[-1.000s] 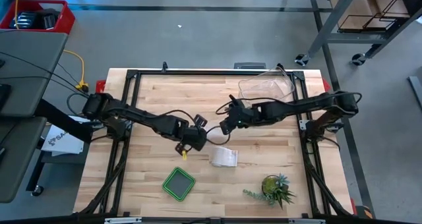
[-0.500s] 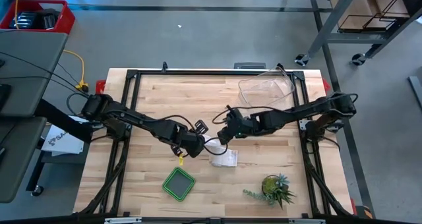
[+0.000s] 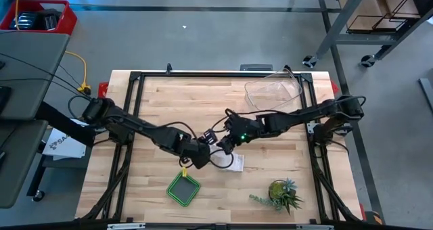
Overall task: Roll bandage
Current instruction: Put the rolled white bandage into the transparent zip bag
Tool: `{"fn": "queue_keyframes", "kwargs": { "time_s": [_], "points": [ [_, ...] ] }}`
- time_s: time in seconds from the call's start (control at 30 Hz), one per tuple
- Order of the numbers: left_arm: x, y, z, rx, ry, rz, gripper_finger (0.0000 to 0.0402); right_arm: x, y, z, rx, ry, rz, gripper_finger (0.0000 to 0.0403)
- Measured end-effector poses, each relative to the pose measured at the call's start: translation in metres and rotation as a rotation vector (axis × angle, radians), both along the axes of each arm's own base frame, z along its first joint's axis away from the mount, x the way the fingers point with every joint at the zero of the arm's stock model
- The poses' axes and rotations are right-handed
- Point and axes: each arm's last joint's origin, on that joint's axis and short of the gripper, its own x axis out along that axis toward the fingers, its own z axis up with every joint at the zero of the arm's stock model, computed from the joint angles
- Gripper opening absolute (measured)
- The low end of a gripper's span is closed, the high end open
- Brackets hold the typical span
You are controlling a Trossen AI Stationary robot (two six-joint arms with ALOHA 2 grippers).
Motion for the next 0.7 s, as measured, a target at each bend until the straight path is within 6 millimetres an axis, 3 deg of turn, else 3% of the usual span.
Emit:
{"fn": "queue_keyframes", "kwargs": {
  "time_s": [0.57, 0.7],
  "points": [
    [0.011, 0.011, 0.004, 0.024, -0.05, -0.073, 0.0, -0.003, -0.005, -0.008, -0.076, 0.079, 0.053, 0.0167],
    [0.013, 0.012, 0.006, 0.029, -0.072, -0.086, 0.0, -0.004, -0.005, -0.009, -0.082, 0.083, 0.06, 0.0127]
  ]
}}
